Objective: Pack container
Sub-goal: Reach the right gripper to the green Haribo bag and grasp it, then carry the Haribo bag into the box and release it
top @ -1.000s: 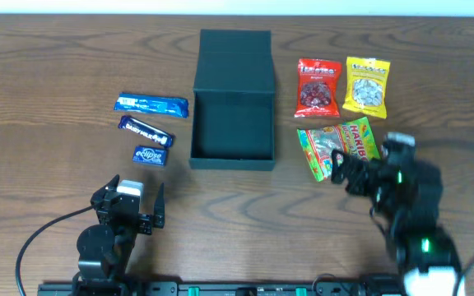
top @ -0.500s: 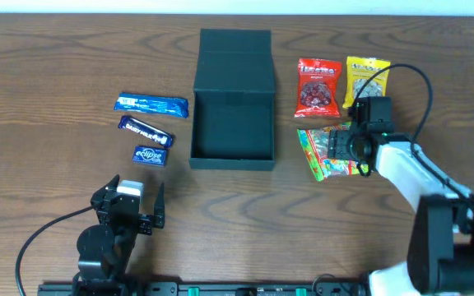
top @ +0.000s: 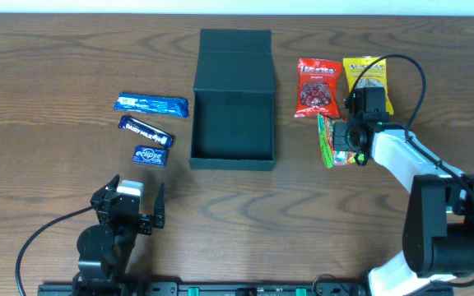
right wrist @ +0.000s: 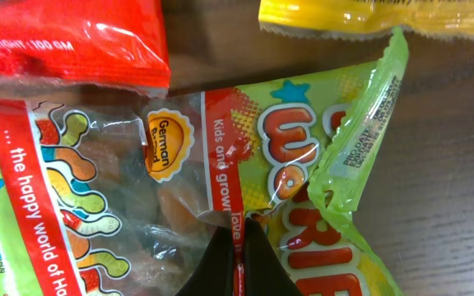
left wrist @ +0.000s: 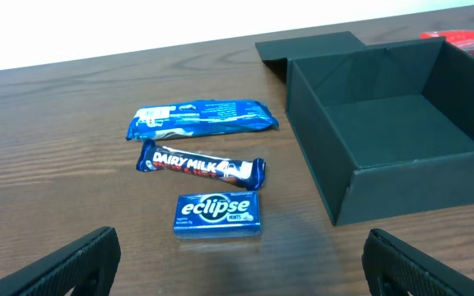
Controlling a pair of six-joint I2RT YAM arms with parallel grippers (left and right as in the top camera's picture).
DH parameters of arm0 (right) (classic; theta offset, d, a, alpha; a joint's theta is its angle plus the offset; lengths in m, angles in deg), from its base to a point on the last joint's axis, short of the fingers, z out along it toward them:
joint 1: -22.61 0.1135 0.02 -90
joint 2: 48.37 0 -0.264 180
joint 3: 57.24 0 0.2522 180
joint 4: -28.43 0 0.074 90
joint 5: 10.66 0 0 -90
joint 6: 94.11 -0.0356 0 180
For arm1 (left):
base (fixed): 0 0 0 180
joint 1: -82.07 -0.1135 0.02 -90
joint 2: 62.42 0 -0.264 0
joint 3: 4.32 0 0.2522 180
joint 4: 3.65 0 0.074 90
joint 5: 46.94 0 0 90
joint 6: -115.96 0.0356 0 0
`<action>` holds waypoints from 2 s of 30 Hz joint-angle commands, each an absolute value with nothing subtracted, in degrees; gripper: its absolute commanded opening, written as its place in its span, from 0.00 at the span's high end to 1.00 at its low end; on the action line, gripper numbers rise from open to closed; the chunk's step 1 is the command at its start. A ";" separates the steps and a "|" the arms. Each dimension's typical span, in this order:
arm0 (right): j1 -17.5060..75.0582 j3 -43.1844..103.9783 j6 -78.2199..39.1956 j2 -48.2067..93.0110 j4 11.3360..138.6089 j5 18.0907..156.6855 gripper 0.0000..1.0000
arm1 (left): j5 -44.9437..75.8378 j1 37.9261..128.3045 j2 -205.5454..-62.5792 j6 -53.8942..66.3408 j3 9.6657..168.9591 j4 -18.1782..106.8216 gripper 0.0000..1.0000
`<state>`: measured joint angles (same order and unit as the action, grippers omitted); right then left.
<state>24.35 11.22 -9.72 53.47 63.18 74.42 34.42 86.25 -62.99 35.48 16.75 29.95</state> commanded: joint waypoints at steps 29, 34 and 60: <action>54.77 27.81 30.43 44.97 57.28 105.50 0.99 | 34.07 86.23 -62.67 36.46 15.55 30.39 0.05; 55.26 27.81 28.92 47.70 54.92 107.00 0.99 | 34.07 86.23 -62.67 36.46 15.55 30.39 0.05; 54.80 27.94 13.19 47.22 55.57 102.85 0.01 | 34.05 86.23 -62.67 36.46 15.55 30.39 0.05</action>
